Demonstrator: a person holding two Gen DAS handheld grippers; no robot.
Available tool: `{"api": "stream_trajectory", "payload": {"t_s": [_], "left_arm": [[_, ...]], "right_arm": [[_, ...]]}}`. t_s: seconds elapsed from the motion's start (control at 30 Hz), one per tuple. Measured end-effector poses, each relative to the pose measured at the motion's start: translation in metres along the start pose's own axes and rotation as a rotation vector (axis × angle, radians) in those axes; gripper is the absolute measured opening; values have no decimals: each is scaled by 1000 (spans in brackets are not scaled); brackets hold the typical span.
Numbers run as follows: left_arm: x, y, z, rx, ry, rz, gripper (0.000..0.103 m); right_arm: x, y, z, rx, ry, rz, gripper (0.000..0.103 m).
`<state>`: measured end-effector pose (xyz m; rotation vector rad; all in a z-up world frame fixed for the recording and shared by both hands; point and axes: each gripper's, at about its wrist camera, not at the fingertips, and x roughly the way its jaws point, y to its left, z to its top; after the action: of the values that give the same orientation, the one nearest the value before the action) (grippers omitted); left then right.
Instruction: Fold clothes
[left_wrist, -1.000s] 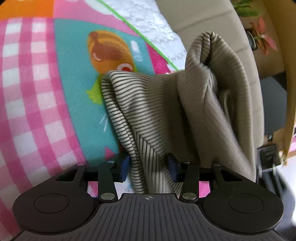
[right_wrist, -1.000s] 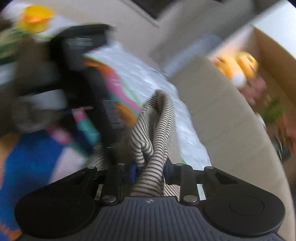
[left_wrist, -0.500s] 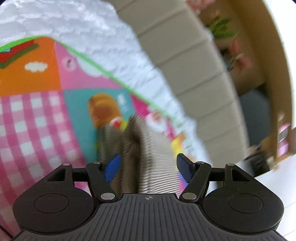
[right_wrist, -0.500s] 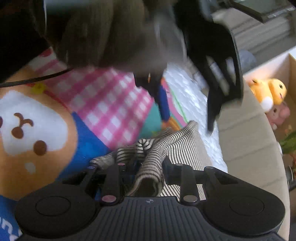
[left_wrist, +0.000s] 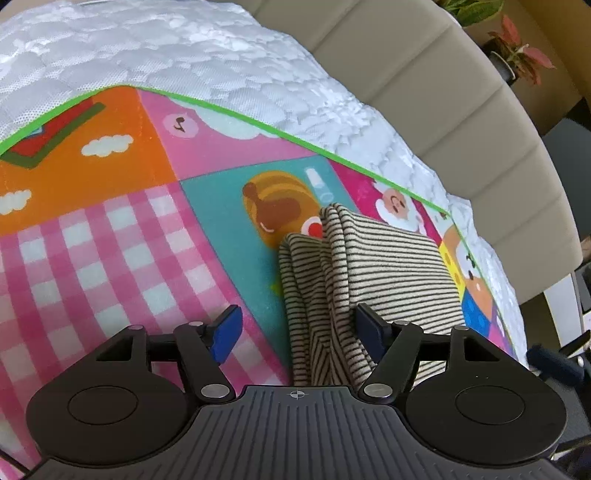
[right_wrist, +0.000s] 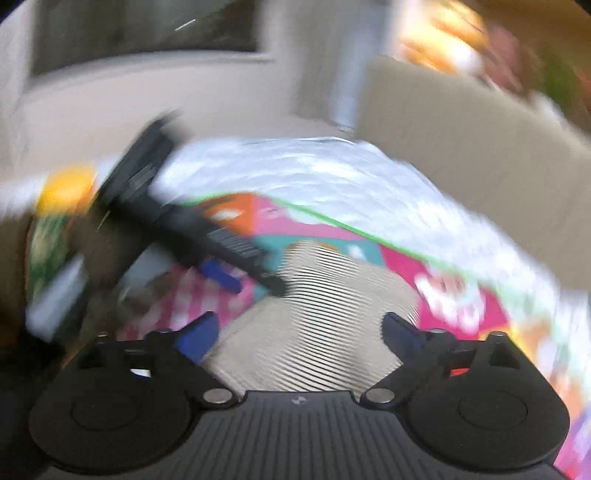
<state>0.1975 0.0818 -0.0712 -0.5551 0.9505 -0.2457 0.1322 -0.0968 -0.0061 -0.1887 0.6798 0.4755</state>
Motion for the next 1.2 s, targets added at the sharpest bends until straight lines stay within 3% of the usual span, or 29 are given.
{"api": "stream_trajectory", "payload": {"t_s": [0.13,0.3,0.37,0.4,0.47,0.5,0.6,0.7,0.83,0.93,1.0,1.1,1.2], "left_arm": [[1,-4,1,0,1,3,75],[3,-3,0,0,9,-3,75],[4,-3,0,3,8,1,75],[4,-3,0,3,6,3,74],[5,0,2,-7,5,4,73],[6,2,3,-16,4,1,72],[8,5,5,-35,2,-17,71],[7,4,6,-39,-2,-16,68],[-14,1,8,-65,-36,-75,70],[-20,-11,3,-29,-24,-176,86],[-8,-23,-3,11,33,-204,85],[5,-38,-12,139,75,-122,73],[3,-39,-12,217,51,-49,77]], "right_arm": [[20,-55,-22,328,42,1,100],[50,-72,-70,450,155,42,98],[45,-70,-77,474,149,81,81],[36,-68,-76,467,127,90,79],[6,-60,-65,411,54,86,52],[-3,-57,-59,383,16,98,51],[-20,-43,-43,253,-44,90,51],[-6,-30,-51,152,17,13,51],[3,-30,-67,138,75,-75,51],[-1,-27,-67,121,68,-79,51],[2,-17,-65,59,64,-97,51],[2,-4,-63,-28,60,-99,52],[-1,-15,-58,9,72,-28,57]]}}
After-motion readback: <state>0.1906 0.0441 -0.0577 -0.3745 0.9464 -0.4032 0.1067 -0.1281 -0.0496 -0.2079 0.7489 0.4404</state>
